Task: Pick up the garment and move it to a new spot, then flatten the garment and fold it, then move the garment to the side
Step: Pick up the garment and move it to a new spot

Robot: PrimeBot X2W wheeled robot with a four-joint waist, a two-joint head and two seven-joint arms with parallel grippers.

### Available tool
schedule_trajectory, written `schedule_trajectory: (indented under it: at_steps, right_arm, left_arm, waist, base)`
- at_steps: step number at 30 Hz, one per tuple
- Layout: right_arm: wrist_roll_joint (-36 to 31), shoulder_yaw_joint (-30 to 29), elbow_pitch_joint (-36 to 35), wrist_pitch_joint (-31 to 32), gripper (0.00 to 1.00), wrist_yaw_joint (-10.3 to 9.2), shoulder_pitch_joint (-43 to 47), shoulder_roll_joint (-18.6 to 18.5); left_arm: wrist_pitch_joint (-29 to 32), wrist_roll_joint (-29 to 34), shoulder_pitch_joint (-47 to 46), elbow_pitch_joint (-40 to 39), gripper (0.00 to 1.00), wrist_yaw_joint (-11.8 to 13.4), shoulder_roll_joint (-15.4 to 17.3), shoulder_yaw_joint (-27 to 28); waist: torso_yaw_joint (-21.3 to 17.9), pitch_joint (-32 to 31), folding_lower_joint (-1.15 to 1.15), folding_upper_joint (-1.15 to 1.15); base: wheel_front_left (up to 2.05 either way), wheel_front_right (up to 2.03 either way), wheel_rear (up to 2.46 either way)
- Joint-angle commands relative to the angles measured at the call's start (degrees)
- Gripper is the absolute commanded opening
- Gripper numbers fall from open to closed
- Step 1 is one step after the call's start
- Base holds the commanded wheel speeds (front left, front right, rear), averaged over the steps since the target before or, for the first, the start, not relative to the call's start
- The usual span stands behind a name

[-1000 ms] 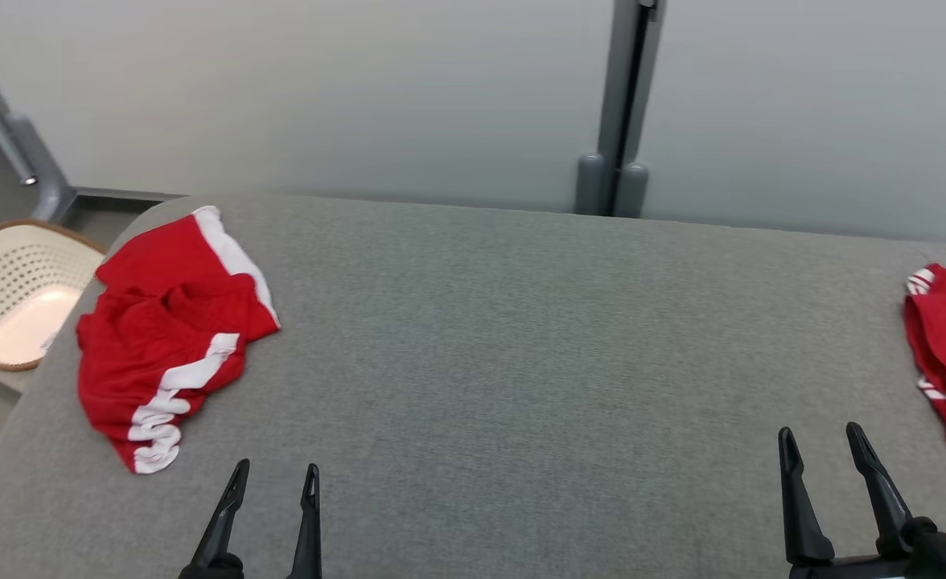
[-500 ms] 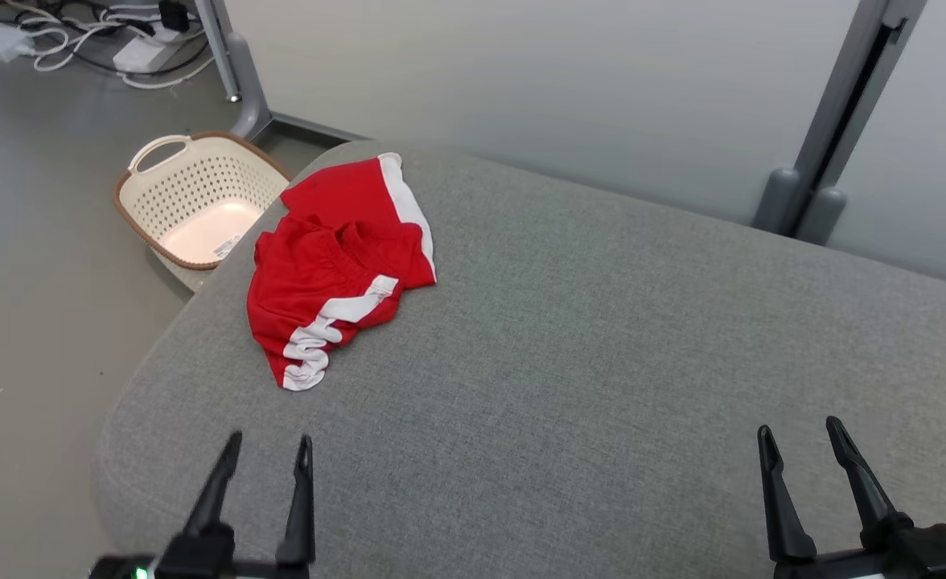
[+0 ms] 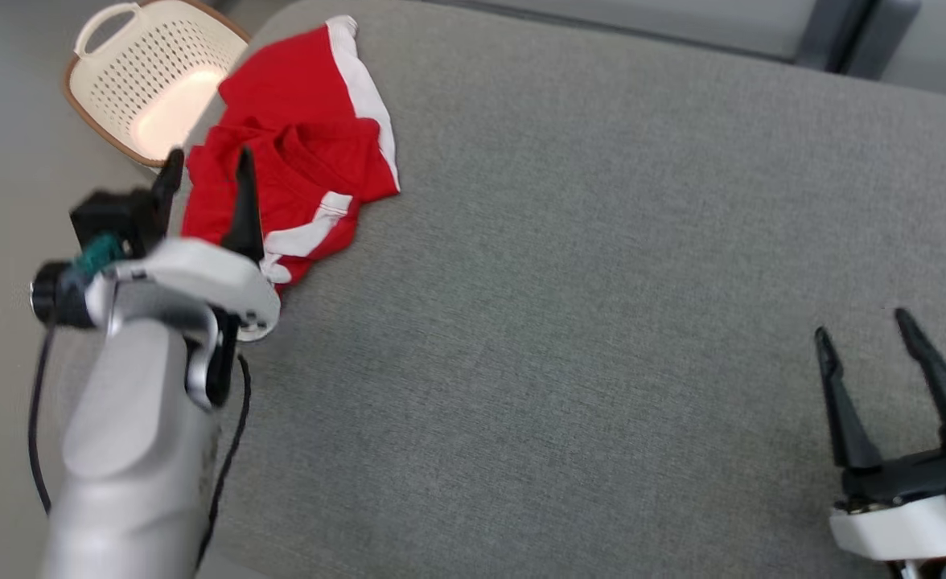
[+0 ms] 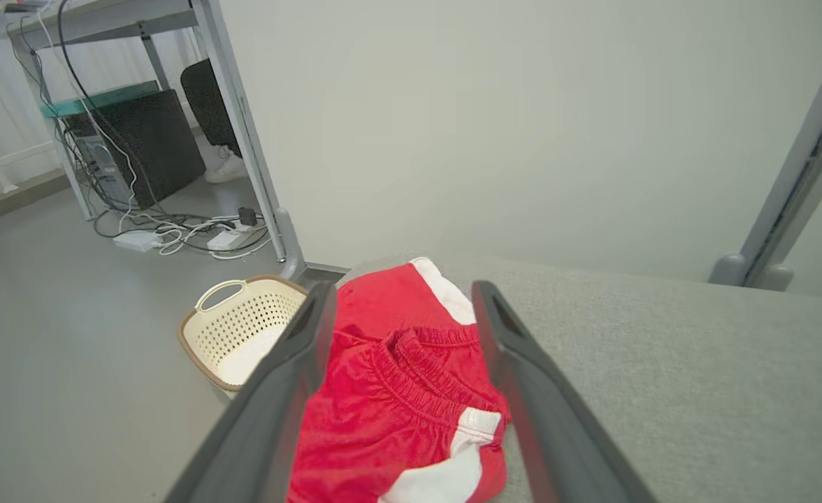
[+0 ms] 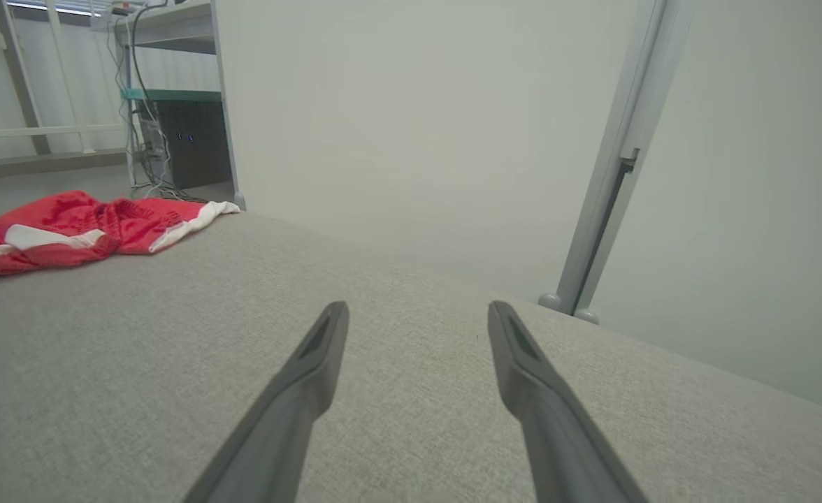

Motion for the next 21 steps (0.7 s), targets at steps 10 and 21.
schedule_trajectory:
  at_steps: [10, 21]
  right_arm:
    - [-1.5, -1.8, -2.9, -0.1, 1.00, -0.05, -6.2, -2.7]
    - [-1.6, -2.4, -2.9, 0.1, 1.00, -0.06, -7.8, -2.2]
  left_arm:
    - [11.6, -1.9, -23.3, 21.8, 1.00, -2.3, 7.4, 1.1]
    - [17.3, -4.5, -31.0, 35.1, 1.00, -5.5, 11.1, -1.1]
  waist:
    - [-10.1, 15.2, 0.00, 0.00]
    - [-14.1, 19.8, 0.00, 0.00]
  base:
    - [0.00, 0.00, 0.00]
    - [0.00, 0.00, 0.00]
